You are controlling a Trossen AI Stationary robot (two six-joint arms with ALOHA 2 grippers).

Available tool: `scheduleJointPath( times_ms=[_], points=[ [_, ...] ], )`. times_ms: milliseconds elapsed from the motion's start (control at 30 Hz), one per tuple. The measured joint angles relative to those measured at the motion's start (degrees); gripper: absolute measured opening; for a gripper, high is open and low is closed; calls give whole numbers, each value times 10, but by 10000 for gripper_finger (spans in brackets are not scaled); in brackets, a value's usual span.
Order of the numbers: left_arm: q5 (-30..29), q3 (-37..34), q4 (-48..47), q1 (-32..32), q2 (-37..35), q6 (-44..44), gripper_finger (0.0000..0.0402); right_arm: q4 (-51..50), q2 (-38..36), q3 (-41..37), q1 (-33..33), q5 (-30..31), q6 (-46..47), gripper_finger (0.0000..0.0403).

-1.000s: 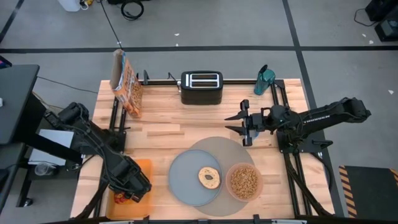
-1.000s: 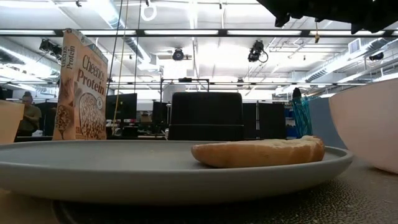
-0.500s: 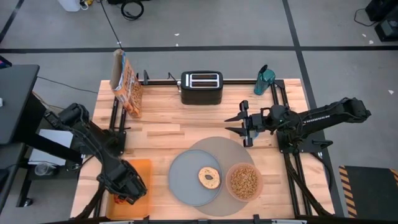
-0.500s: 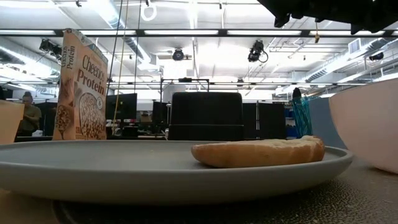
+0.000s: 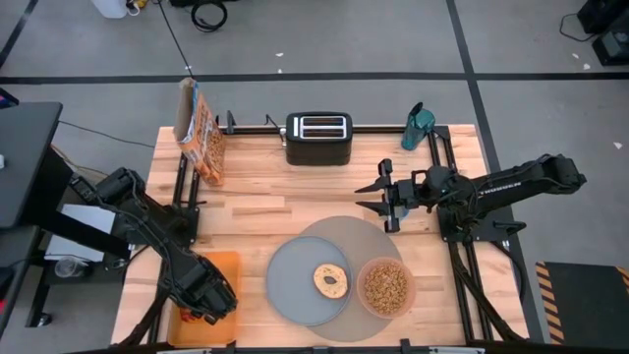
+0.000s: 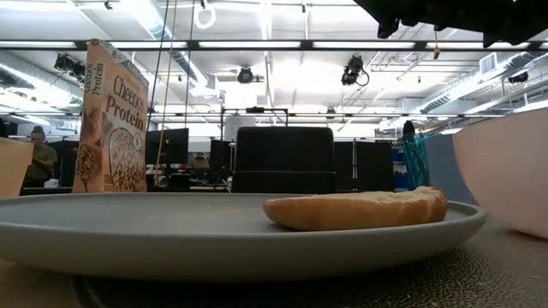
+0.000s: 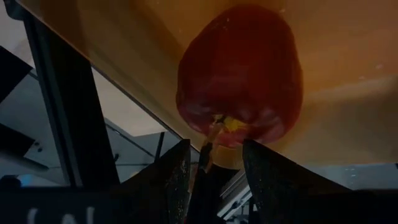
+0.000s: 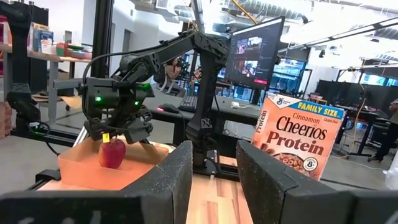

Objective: Arrange a breakfast setting
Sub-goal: Put the apple on the blue plate to the left of the toasted bread

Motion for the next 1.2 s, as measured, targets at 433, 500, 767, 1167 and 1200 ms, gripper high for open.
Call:
scheduleJointPath(
  times_ms=[433, 500, 767, 1167, 1200],
  points=[
    [0, 0, 0, 0, 0, -2, 117, -4, 0, 0, 0, 0, 0, 132],
    [0, 0, 0, 0, 0, -2, 104, -5, 0, 0, 0, -1, 0, 132],
    [0, 0, -1, 0, 0, -2, 62, -5, 0, 0, 0, -5, 0, 132],
    [7, 0, 4, 4, 14, 29, 19, -7, 0, 0, 0, -14, 2, 132],
    [11, 0, 4, 5, 14, 32, 19, -7, 0, 0, 0, -14, 2, 132]
  ],
)
